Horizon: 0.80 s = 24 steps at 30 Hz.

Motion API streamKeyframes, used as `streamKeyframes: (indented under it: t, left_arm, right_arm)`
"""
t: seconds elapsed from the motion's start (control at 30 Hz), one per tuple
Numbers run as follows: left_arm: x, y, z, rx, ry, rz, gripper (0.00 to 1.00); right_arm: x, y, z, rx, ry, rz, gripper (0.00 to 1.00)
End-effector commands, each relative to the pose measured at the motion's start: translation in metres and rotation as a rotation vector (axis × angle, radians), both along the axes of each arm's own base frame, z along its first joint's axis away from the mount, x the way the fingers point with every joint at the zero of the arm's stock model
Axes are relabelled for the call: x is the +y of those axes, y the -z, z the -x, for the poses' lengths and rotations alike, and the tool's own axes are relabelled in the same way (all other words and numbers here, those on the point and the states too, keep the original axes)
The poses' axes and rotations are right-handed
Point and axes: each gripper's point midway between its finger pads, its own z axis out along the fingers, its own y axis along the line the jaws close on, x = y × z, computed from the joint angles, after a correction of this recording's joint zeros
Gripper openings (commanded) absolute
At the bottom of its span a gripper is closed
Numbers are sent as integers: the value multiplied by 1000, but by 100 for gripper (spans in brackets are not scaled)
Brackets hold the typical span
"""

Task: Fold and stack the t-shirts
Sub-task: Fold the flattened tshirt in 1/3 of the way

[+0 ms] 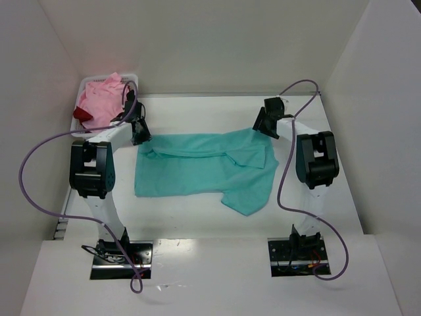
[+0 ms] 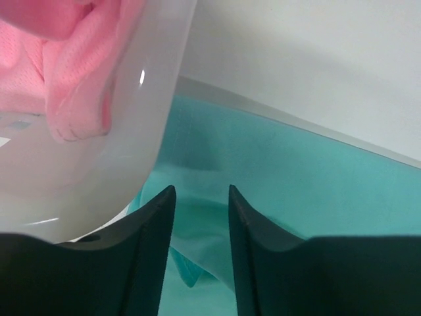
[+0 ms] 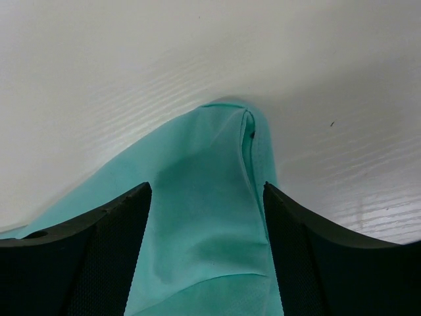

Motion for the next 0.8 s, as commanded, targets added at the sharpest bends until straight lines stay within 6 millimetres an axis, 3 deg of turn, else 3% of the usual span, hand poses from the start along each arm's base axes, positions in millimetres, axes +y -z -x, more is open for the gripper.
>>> streamKeyframes:
  t: [0.0,0.07,0.13,0.17,0.2,0.37,0.43,0.5,0.57,0.63,0.77]
  left_arm:
    - [11,-6,-25,-86,-21,-17,44]
    - [11,-4,-23,-76,-21,-17,42]
    - [13,0,-22,-66,-26,-25,41]
    - [13,0,-23,-68,-33,-19,41]
    - [14,2,-18,-60,-39,-27,41]
    - [16,-3,-9,-70,-52,-91,49]
    - [14,-9,-10,-82,-54,-112,59]
    - [12,-14,-10,-92,-48,-133,65]
    - [12,-18,-10,-101,-49,-133,68]
    - [7,-25,-13,-123,-41,-130,68]
    - [1,-34,-18,-151,-19,-125,68]
  right_arm:
    - [-8,-20,-16,-46,16,27,74]
    - [-7,-20,-21,-56,16,26,70]
    - [-4,1,-14,9,-6,25,63]
    - [-3,-7,-21,-14,-6,22,61]
    - [-4,2,-16,18,-6,26,59]
    - [-5,2,-16,19,-14,33,44]
    - [-5,4,-16,29,-21,40,45]
    - [-5,17,-13,76,-22,46,60]
    - [-6,20,-12,108,-31,57,64]
    - [-6,28,-11,128,-32,59,57]
    - [-13,22,-15,115,5,88,21]
